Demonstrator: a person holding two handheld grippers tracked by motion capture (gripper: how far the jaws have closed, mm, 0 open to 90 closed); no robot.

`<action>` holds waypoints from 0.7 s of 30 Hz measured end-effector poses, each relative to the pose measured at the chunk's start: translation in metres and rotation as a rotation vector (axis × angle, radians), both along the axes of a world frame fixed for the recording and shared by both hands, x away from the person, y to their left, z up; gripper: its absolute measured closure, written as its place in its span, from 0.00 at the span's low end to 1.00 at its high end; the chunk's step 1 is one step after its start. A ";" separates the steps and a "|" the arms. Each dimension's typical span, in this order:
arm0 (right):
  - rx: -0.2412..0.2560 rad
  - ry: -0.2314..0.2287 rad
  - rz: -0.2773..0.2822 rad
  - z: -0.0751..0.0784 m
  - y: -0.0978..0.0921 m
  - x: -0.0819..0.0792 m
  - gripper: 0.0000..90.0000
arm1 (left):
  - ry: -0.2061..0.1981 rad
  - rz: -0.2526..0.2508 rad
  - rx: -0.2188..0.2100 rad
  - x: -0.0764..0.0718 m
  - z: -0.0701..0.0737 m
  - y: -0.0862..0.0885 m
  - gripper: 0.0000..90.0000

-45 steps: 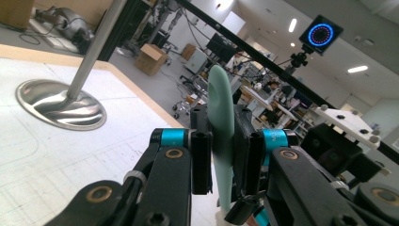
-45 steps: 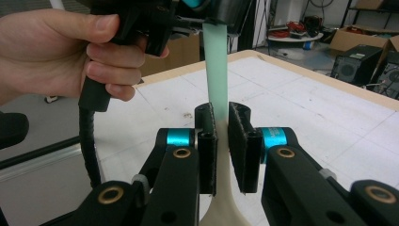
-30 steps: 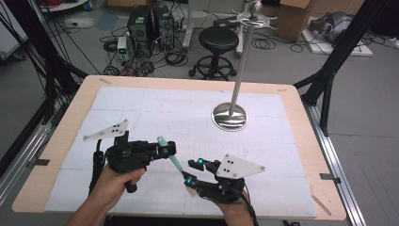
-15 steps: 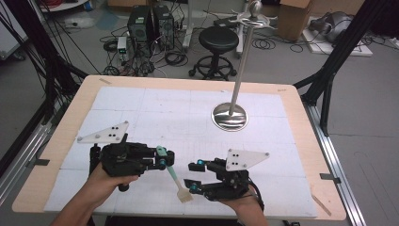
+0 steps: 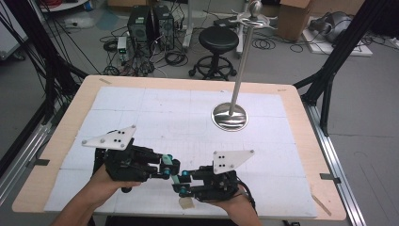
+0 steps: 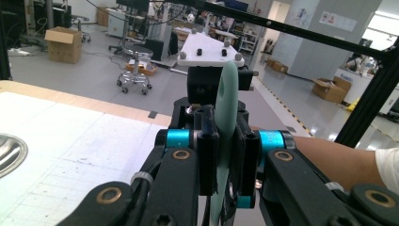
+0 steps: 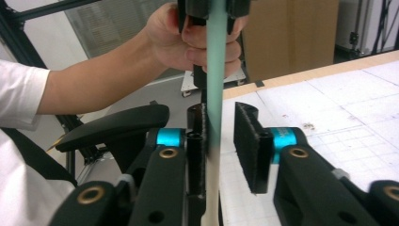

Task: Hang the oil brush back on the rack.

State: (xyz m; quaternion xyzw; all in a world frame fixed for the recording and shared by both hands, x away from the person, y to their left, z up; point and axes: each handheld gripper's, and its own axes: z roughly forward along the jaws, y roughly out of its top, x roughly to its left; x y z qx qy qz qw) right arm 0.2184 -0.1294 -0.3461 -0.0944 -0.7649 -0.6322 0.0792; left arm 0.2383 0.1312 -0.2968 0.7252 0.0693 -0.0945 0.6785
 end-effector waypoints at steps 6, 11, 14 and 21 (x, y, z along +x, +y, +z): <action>0.014 0.007 -0.006 -0.001 0.001 -0.002 0.93 | 0.008 0.014 -0.020 0.000 0.000 0.000 0.89; 0.010 0.009 -0.057 -0.001 -0.005 0.000 0.93 | 0.022 0.080 -0.032 0.001 0.001 0.006 0.58; 0.011 0.009 -0.095 -0.001 -0.012 0.002 0.93 | 0.009 0.130 -0.040 0.001 -0.001 0.014 0.45; 0.019 -0.003 -0.208 0.000 -0.038 0.004 0.93 | -0.014 0.303 -0.007 0.002 -0.021 0.041 0.23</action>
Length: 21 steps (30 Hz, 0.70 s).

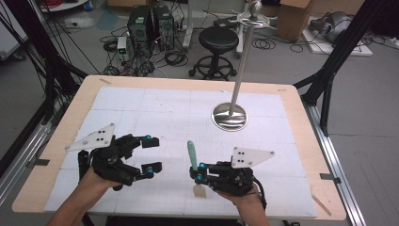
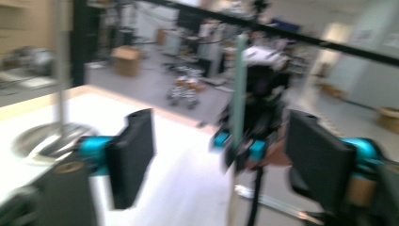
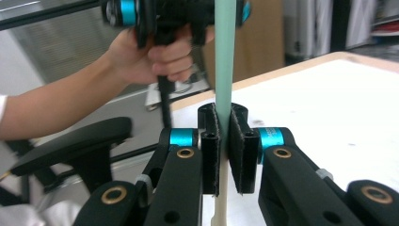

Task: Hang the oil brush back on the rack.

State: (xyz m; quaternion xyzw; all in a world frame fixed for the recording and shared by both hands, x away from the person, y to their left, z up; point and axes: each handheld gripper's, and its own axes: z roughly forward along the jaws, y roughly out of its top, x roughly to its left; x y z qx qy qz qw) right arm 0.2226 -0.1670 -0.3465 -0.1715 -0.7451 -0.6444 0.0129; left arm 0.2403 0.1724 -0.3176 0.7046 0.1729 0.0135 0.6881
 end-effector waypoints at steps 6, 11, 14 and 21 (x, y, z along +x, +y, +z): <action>0.004 -0.009 -0.085 0.000 -0.018 0.005 0.93 | 0.005 0.122 0.048 0.001 -0.031 0.021 0.23; 0.000 -0.007 -0.118 0.002 -0.028 0.015 0.93 | -0.021 0.186 0.063 0.000 -0.052 0.032 0.22; 0.011 -0.015 -0.133 0.006 -0.034 0.023 0.93 | -0.053 0.235 0.077 -0.002 -0.061 0.036 0.20; 0.029 -0.014 -0.153 0.017 -0.049 0.049 0.93 | -0.037 0.295 0.084 -0.006 -0.072 0.048 0.20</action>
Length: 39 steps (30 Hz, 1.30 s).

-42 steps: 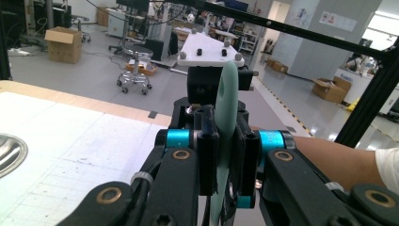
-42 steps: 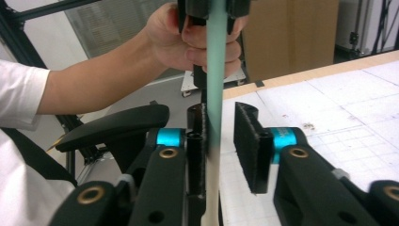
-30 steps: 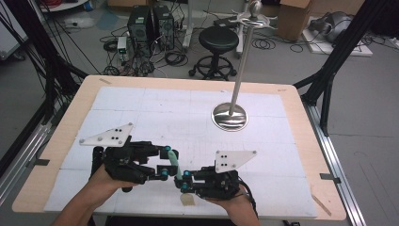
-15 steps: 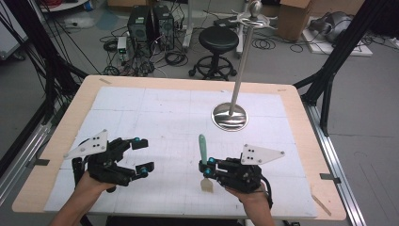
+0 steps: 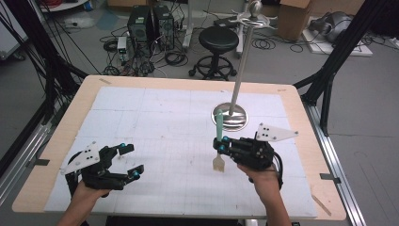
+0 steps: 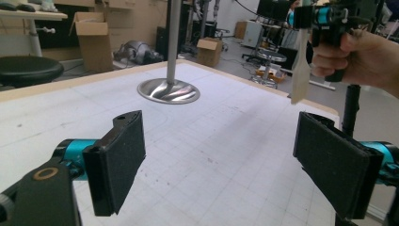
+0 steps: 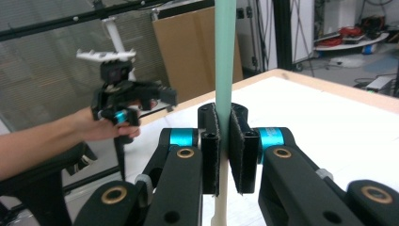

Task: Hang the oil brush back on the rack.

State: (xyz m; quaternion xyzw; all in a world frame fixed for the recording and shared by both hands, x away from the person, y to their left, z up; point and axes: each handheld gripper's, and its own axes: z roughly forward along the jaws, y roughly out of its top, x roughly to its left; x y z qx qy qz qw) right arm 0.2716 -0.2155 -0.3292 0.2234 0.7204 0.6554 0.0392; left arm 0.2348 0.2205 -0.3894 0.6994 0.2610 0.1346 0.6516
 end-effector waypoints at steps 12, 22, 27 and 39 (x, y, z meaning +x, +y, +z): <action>-0.013 -0.023 -0.048 0.030 -0.015 0.037 0.93 | 0.032 0.026 0.003 -0.002 -0.004 0.008 0.20; 0.030 -0.053 -0.092 0.053 -0.021 0.060 0.93 | 0.023 0.035 0.003 -0.003 0.000 0.010 0.21; 0.025 -0.059 -0.111 0.063 -0.025 0.071 0.93 | 0.024 0.040 0.000 -0.005 0.000 0.011 0.21; 0.062 -0.085 -0.158 0.092 -0.044 0.093 0.93 | 0.027 0.031 0.004 0.000 0.005 0.003 0.21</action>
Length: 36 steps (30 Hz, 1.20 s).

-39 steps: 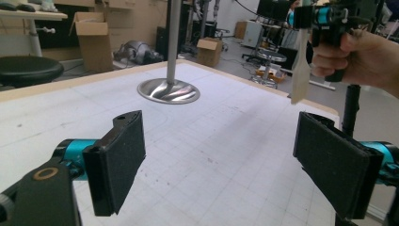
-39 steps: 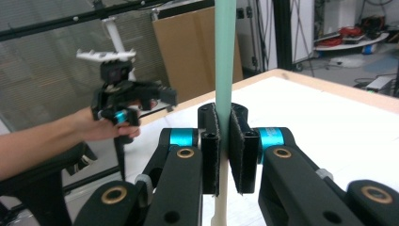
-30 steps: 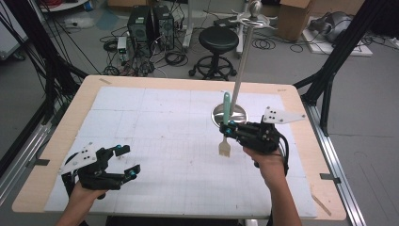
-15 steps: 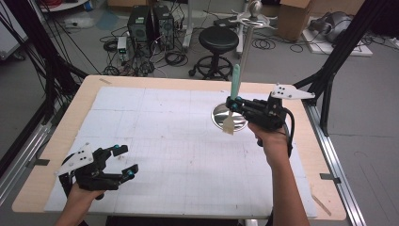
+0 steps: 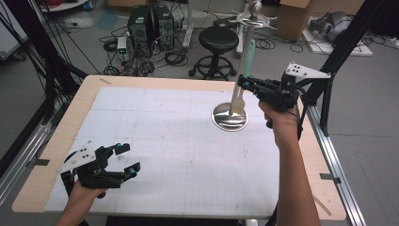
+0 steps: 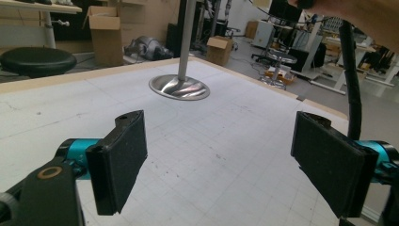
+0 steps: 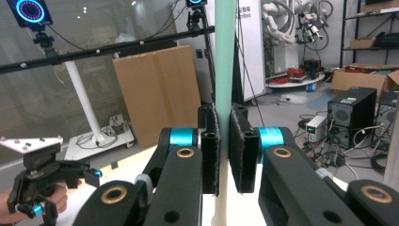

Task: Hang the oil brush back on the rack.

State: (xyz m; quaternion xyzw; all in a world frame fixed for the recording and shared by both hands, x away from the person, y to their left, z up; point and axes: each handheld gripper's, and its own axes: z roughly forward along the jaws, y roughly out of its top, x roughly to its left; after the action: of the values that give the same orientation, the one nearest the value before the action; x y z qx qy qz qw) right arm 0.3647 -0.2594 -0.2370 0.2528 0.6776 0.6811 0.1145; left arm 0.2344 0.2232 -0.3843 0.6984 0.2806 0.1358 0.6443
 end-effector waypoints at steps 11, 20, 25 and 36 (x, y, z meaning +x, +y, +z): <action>0.015 0.017 0.016 0.007 0.005 0.021 0.93 | 0.004 0.003 0.001 -0.001 0.003 0.003 0.22; 0.025 0.046 -0.005 0.003 0.001 0.034 0.93 | 0.005 -0.008 0.000 -0.001 0.003 -0.001 0.22; 0.023 0.058 -0.010 0.001 -0.003 0.039 0.93 | 0.010 -0.009 0.002 -0.001 0.003 0.000 0.22; 0.029 0.075 -0.014 0.002 -0.005 0.048 0.93 | 0.012 -0.010 0.005 0.000 0.004 0.000 0.23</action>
State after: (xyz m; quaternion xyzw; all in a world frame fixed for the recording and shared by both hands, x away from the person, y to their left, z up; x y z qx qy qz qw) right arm 0.4123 -0.2644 -0.2350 0.2846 0.6696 0.6801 0.0901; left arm 0.2342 0.2232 -0.3806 0.7021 0.2806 0.1289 0.6417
